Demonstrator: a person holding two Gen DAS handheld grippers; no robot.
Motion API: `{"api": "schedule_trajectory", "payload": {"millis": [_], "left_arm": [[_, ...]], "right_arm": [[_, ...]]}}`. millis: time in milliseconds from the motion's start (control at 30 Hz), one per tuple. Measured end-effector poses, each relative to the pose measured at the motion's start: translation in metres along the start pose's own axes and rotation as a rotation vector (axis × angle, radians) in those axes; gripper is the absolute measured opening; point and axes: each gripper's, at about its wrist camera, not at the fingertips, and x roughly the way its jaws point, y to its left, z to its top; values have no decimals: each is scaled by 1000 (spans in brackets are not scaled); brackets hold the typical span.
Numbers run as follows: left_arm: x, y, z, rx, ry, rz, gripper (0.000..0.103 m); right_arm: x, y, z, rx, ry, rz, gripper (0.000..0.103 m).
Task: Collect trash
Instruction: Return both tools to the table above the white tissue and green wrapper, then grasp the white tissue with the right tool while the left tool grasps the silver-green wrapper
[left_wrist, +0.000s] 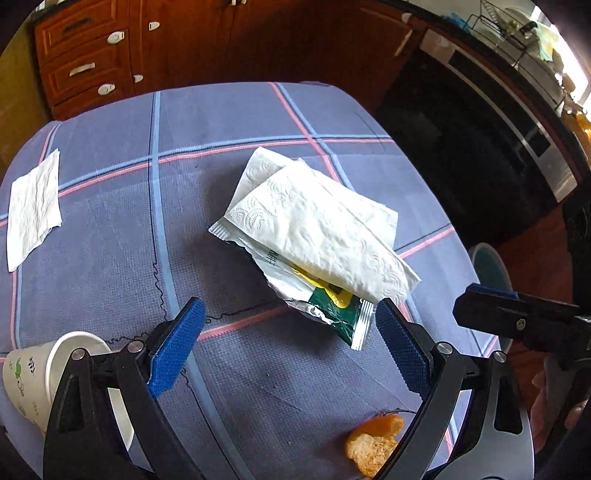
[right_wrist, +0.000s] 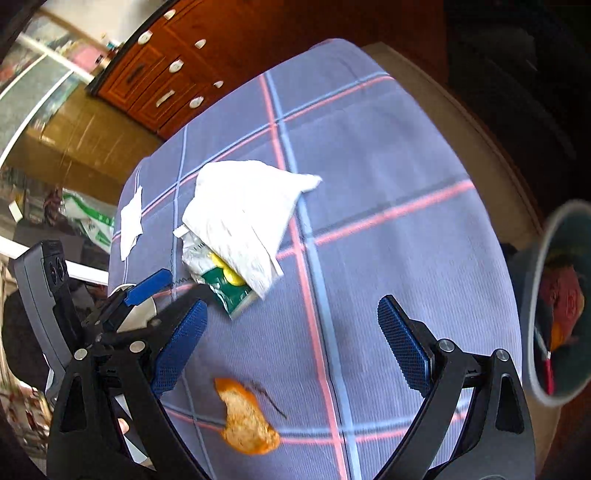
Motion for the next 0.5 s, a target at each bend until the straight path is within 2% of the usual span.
{"api": "schedule_trajectory", "payload": {"millis": [300,500], "left_arm": [[11,6,5,27,-2,-1,94],[16,9,1,58,6,16,94]], "right_arm": [[45,43,60,-165,4,9,90],[84,65,68,-253,77,-10,90]]}}
